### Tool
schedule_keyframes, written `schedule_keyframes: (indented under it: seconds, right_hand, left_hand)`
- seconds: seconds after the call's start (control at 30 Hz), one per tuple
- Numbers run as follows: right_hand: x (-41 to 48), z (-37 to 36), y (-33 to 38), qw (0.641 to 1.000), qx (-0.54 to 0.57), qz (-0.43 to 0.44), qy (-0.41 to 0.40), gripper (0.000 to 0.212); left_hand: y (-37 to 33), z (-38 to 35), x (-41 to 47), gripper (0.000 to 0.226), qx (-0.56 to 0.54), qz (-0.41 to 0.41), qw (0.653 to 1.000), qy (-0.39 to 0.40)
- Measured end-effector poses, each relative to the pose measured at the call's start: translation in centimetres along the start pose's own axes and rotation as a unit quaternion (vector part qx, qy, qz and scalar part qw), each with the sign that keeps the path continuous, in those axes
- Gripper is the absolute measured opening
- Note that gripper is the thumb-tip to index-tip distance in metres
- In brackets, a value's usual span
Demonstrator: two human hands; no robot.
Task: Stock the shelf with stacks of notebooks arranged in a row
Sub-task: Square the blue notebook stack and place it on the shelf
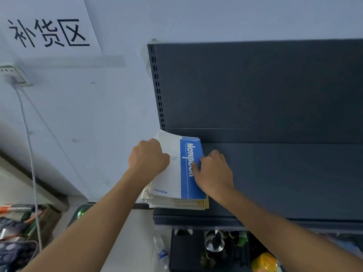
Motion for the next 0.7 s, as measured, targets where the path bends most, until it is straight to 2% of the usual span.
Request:
schedule_keyframes:
  seconds: [0.2, 0.37, 0.53, 0.7]
  right_hand:
    - [-0.6, 0.1, 0.9, 0.999, -0.032, 0.023, -0.014, 0.042]
    - [-0.9, -0.1, 1.0, 0.999, 0.001, 0.036, -0.014, 0.041]
    - [-0.9, -0.8, 0.2, 0.994, 0.092, -0.054, 0.018, 0.036]
    - [-1.2, -1.1, 1.0, 0.997, 0.054, -0.060, 0.002, 0.040]
  left_hand:
    - [0.5, 0.4, 0.2, 0.028, -0.019, 0.017, 1.000, 0.006]
    - [0.7, 0.4, 1.0, 0.031, -0.016, 0.010, 1.000, 0.015]
    - [0.9, 0.2, 1.4, 0.033, -0.030, 0.018, 0.999, 0.035]
    - [1.2, 0.5, 1.1, 0.032, -0.045, 0.019, 0.999, 0.015]
Point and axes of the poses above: each hand's wrist, its own x-axis towards the middle knuckle, its own z-axis out of the back of the hand, y = z × x, the point moved 9 cm from there along x, towards the middle knuckle, and after that the axes turned 6 degrees about -y, right-handed, at the moved point
